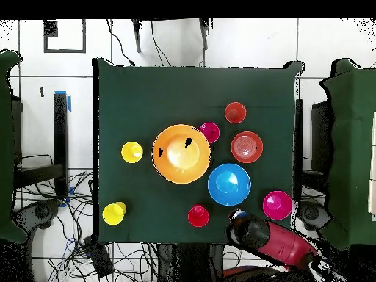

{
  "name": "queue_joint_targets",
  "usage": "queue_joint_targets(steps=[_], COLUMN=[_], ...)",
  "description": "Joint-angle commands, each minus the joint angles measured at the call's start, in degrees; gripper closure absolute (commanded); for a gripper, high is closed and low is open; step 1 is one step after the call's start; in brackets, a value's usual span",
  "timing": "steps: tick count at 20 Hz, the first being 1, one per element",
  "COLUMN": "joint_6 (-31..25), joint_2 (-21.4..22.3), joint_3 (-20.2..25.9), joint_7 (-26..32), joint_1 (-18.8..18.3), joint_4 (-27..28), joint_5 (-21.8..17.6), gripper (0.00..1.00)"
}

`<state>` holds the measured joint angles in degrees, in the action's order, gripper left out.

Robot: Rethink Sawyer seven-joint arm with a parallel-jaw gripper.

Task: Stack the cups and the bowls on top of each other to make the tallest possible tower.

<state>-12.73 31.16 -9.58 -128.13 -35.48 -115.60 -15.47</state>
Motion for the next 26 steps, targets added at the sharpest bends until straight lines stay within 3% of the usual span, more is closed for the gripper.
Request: queue_joint_targets(steps=[1, 13, 19, 26], joint_6=[-1.7, 4.0, 4.5, 3.2], joint_2=[-3.1, -10.1, -11.4, -9.5], joint_3=[5.0, 4.6, 4.3, 4.7], joint_7=[-4.4, -5.2, -5.8, -4.6], joint_1=[1.5, 0.3, 0.6, -0.3], joint_4=[6.0, 8.4, 8.7, 7.6], joint_5=[2.6, 1.5, 1.9, 1.3], gripper=[0.0, 0.0, 0.0, 0.0])
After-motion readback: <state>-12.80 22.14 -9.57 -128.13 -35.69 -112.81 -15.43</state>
